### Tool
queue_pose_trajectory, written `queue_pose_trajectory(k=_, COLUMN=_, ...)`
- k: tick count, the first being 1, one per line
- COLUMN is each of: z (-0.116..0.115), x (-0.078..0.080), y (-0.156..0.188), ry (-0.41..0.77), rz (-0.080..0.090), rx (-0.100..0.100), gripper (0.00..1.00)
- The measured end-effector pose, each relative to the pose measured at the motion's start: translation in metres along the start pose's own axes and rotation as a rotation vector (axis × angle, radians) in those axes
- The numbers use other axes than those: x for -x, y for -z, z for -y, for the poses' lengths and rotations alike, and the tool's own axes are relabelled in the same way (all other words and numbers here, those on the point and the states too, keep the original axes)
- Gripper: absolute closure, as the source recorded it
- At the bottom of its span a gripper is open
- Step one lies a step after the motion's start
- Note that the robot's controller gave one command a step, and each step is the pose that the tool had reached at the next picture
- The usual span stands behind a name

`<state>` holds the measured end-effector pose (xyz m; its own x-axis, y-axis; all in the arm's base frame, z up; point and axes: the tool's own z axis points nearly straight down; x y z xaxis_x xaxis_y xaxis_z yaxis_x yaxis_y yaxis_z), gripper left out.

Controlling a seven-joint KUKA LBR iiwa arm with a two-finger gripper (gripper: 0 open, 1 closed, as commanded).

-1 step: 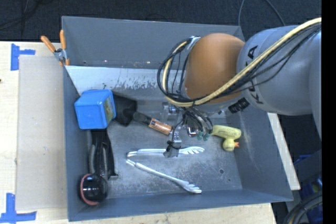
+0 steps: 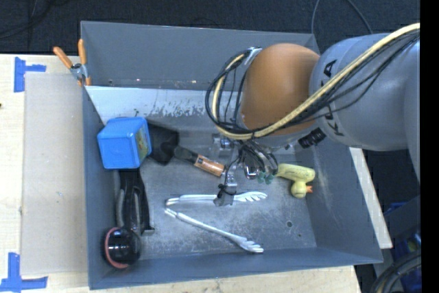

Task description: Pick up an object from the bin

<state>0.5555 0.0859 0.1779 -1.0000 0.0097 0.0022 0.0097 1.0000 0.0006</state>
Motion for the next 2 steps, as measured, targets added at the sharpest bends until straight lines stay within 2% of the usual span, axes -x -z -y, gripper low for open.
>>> queue_pose_trajectory(k=1, z=0.012, x=-0.007, y=-0.005, ry=-0.027, rz=0.004, rx=0.003, gripper=0.0)
queue_pose_trajectory(k=2, z=0.026, x=-0.012, y=-0.073, ry=-0.039, rz=0.006, rx=0.002, gripper=0.0)
